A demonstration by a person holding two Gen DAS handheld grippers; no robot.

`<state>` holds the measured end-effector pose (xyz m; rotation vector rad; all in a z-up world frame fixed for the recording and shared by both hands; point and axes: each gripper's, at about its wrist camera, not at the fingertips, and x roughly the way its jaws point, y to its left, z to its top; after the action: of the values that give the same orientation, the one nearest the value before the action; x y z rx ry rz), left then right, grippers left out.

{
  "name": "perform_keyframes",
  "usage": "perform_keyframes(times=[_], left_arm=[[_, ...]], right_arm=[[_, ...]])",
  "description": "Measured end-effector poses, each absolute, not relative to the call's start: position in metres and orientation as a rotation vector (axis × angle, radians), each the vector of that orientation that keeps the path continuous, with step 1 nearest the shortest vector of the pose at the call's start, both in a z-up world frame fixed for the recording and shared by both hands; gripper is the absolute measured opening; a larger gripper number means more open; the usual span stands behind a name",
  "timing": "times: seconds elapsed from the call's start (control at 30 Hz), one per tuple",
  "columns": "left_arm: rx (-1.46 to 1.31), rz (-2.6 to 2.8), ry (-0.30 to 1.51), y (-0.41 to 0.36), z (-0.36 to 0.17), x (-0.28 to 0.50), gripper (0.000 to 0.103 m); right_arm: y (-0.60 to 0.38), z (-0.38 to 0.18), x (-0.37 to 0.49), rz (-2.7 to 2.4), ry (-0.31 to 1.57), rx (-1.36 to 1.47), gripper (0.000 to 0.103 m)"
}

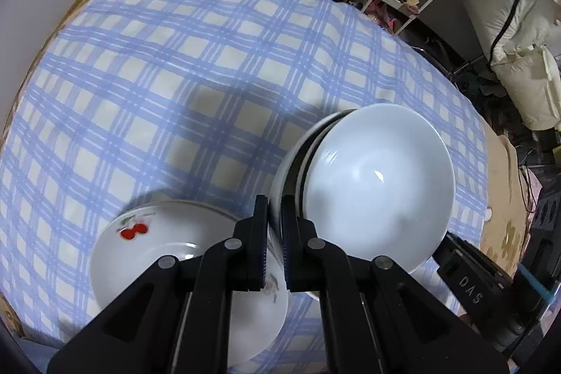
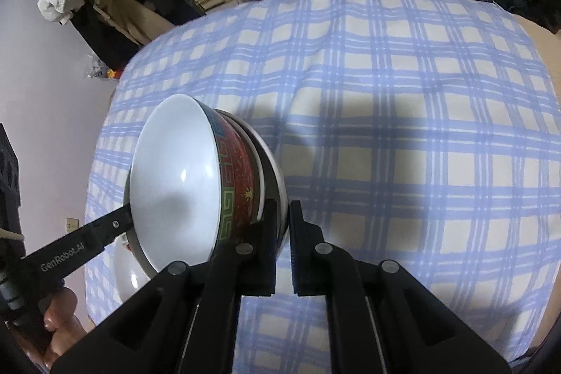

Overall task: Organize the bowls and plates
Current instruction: 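Carry the bowl stack with both grippers over the cherry plate stack and lower it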

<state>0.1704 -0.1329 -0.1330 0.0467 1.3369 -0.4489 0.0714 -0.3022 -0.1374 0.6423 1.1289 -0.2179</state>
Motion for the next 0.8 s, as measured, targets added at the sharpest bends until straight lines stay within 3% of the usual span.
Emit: perform_keyframes(times=[0.47,0.8], left_arm=[[-0.018,-0.315,1.282,-0.033,-0.100,0.147,0.005],[-0.024,-0.202,1.342,0.001,-0.150,0.140,0.005]], right_arm=[[-0.217,-0.111,0.071,-0.111,1.075,0.578,0.009],[-0.168,-0.158,0.081,-0.064,1.179,0.512,0.008]])
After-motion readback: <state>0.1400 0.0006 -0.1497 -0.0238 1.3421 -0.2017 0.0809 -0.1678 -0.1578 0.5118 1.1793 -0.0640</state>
